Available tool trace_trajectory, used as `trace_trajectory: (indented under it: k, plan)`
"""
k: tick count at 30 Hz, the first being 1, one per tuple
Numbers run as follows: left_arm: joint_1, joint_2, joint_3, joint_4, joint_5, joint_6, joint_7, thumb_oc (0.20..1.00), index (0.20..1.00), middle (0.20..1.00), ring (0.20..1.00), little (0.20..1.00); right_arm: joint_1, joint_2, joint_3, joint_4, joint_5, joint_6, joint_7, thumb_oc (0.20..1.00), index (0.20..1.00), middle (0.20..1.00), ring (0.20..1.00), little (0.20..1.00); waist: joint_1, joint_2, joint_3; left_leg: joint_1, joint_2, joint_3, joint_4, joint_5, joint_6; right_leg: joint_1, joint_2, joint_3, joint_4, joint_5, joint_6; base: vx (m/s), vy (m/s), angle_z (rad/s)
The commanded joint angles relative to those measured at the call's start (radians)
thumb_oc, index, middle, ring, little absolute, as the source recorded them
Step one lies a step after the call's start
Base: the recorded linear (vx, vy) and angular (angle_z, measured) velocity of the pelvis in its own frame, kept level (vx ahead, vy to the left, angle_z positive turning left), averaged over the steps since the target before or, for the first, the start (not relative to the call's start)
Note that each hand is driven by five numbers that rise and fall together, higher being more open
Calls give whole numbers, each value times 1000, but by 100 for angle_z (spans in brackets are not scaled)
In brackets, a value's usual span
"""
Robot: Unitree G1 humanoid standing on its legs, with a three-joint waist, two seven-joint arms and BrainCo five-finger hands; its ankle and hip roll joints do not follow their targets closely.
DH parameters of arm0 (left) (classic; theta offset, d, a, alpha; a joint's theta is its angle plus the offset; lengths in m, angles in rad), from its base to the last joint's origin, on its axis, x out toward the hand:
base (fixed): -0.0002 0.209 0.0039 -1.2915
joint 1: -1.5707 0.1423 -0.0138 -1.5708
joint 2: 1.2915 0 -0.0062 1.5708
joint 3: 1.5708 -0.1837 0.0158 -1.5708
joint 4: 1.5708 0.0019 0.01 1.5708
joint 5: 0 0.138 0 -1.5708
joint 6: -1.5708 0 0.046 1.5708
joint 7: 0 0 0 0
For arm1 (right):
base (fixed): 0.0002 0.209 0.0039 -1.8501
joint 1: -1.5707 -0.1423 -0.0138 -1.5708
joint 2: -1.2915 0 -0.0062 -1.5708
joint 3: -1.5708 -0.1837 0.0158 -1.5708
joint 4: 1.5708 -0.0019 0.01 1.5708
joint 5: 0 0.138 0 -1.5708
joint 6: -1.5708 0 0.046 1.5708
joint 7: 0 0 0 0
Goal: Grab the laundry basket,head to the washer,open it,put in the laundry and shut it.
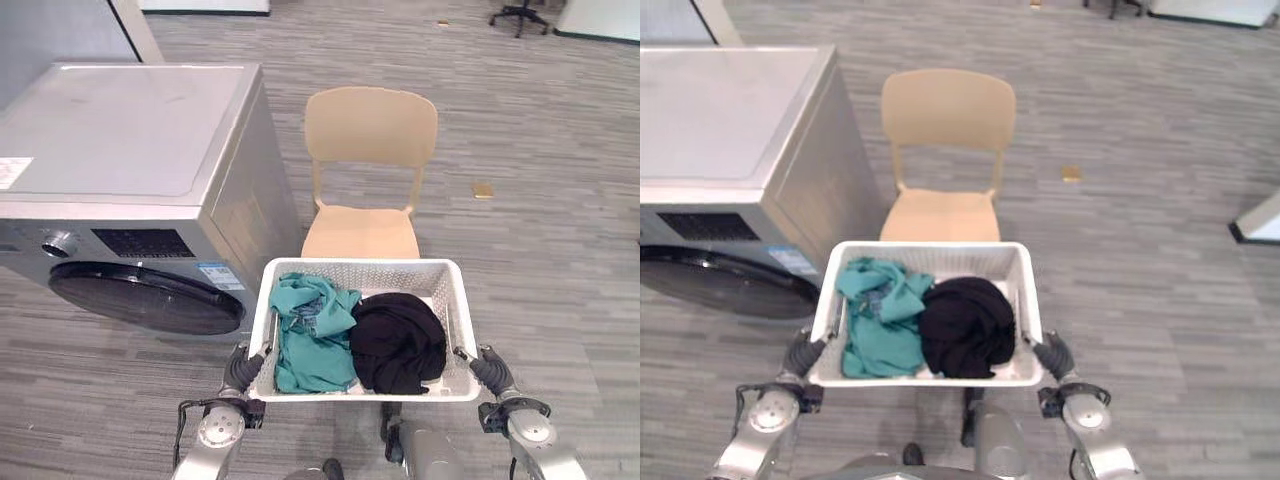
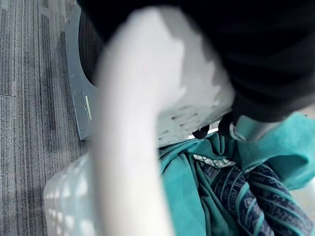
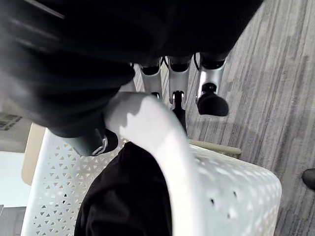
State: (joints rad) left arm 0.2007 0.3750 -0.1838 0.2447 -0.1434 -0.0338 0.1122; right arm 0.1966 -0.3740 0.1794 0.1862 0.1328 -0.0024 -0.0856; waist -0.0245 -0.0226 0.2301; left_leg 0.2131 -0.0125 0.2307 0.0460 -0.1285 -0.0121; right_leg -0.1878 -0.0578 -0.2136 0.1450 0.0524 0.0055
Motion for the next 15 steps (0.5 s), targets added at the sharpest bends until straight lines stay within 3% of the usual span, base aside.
trace_trajectory:
  k: [1,2,4,6,7,8,11,15]
  plan:
    - [-55,-47,16,-74,-79,-88,-49,200,200,200,200,200,-55,11,-38,-122,107,-127,56,200,200,200,200,200,-25,-11,-51,-168,104,-5,276,38,-49,150,-10,-8,-98,-94,61,184,-216,34]
    - [-66,-48,13,-67,-81,-85,-44,200,200,200,200,200,-57,0,-37,-122,110,-128,52,200,200,200,200,200,-23,-12,-45,-196,110,-21,333,59,-57,167,-4,-8,-108,-100,50,174,-176,30]
    - [-81,-57,13,-44,-83,-83,-32,200,200,200,200,200,-61,-10,-38,-114,104,-120,45,200,200,200,200,200,-23,-13,-46,-212,122,-22,326,59,-53,197,0,-15,-127,-116,44,165,-88,11]
    - [-89,-65,6,-26,-89,-82,-26,200,200,200,200,200,-61,-17,-42,-110,97,-117,39,200,200,200,200,200,-24,-11,-54,-223,134,-20,278,30,-55,225,-5,-18,-142,-139,51,211,5,-22]
    - [-105,-68,-2,-3,-87,-83,-13,200,200,200,200,200,-62,-20,-42,-106,98,-119,32,200,200,200,200,200,-22,-17,-54,-249,130,0,202,43,-46,236,-18,-31,-151,-136,54,238,83,-33]
    - [-115,-70,-4,9,-81,-83,-2,200,200,200,200,200,-70,-21,-38,-97,88,-125,22,200,200,200,200,200,-15,-7,-49,-267,120,-6,123,88,-60,252,-11,-25,-158,-144,61,157,105,-20]
    - [-120,-72,-6,16,-70,-90,13,200,200,200,200,200,-81,-17,-26,-86,68,-130,11,200,200,200,200,200,-12,8,-49,-262,113,-27,61,112,-72,263,-3,-11,-156,-155,64,137,129,-30]
    - [-135,-63,-18,25,-43,-90,25,200,200,200,200,200,-117,-10,2,-42,-1,-127,-21,200,200,200,200,200,-6,15,-56,-220,86,-28,37,89,-53,280,-16,14,-163,-149,75,151,163,-56]
